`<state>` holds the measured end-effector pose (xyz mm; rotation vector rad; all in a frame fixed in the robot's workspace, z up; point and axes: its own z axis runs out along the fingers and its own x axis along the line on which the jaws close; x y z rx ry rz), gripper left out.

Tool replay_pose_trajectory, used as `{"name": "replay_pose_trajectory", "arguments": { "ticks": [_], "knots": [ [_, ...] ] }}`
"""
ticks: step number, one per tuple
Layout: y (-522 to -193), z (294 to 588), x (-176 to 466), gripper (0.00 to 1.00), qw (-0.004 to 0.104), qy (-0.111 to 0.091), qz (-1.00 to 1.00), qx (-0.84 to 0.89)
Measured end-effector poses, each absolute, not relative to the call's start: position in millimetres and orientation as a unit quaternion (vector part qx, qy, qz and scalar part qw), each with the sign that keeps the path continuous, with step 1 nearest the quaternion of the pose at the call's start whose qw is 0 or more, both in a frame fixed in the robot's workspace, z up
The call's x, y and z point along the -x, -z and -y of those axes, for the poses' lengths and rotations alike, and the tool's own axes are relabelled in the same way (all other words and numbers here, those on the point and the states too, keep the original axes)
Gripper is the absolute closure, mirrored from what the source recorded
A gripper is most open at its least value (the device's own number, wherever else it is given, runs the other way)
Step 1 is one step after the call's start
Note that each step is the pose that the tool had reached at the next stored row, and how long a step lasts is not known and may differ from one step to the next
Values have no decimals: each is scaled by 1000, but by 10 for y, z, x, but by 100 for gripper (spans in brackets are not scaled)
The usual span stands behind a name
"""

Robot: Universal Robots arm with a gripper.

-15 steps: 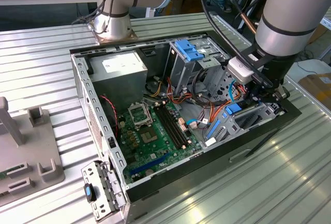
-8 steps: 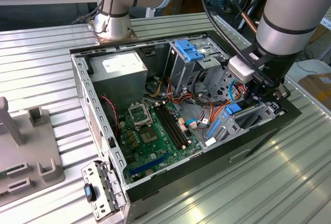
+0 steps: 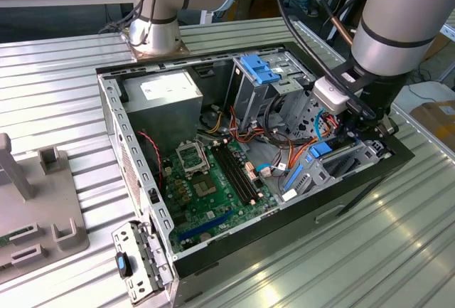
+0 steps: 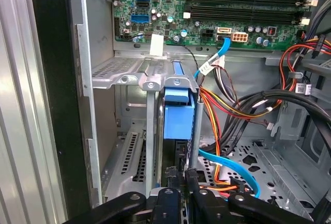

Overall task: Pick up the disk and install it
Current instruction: 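Insert the first disk wire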

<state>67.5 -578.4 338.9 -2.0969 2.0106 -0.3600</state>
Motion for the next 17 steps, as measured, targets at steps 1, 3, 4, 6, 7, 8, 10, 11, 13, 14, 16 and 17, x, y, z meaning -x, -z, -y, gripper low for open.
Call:
{"name": "replay_pose_trajectory", "arguments": {
  "ticks": [1, 3, 4, 6, 7, 8, 10, 11, 13, 14, 16, 17],
  "knots": [
    [-3384, 5784, -675, 84, 107, 122, -683, 712],
    [-3381, 5785, -675, 84, 107, 122, -683, 712],
    [-3380, 5784, -675, 84, 107, 122, -683, 712],
    [-3379, 5784, -680, 84, 107, 122, -683, 712],
    [-3379, 5784, -681, 84, 107, 122, -683, 712],
    [-3376, 5784, -681, 84, 107, 122, -683, 712],
    [-3363, 5784, -681, 84, 107, 122, -683, 712],
    [-3362, 5784, -681, 84, 107, 122, -683, 712],
    [-3358, 5784, -681, 84, 107, 122, -683, 712],
    [-3358, 5784, -681, 84, 107, 122, -683, 712],
    [-3367, 5784, -681, 84, 107, 122, -683, 712],
    [-3379, 5784, -681, 84, 107, 122, -683, 712]
  ]
}}
